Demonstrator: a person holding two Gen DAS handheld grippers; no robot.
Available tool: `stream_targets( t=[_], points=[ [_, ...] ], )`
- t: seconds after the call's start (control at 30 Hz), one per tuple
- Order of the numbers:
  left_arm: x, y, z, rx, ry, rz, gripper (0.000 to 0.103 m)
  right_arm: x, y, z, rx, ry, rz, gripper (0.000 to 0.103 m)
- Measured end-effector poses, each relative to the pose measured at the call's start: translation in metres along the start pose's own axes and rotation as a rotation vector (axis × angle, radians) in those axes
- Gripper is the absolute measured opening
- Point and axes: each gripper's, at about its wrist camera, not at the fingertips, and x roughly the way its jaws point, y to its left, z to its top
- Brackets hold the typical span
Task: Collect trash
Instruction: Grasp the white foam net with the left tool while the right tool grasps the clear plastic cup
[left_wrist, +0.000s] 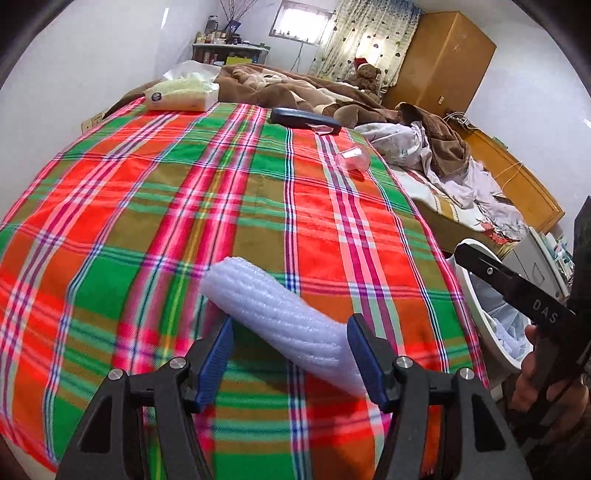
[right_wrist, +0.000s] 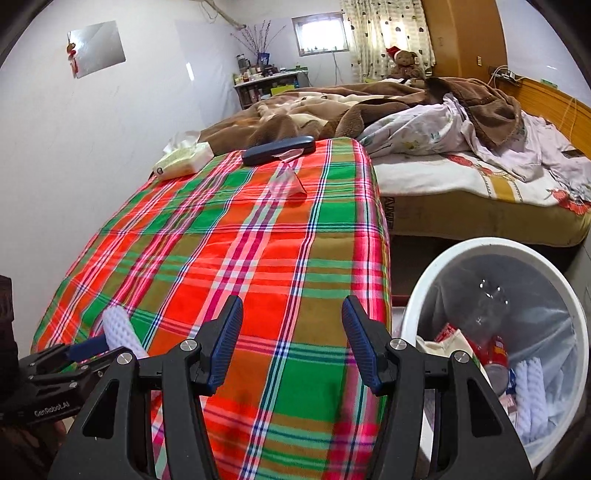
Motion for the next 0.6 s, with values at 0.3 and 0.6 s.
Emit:
stream_targets(
  t=[0.3,0.6],
  points=[
    [0.03,-0.016,0.017,0.024,-0.001,-0.027,0.053,0.017,-0.007,0.012,0.013,0.026,-0.038,0.057],
    [0.052,-0.003,0.046,0.06,-0.002,-0.002,0.033,0.057,-0.007,0.037,0.048,0.065,-0.037,0.057]
  ],
)
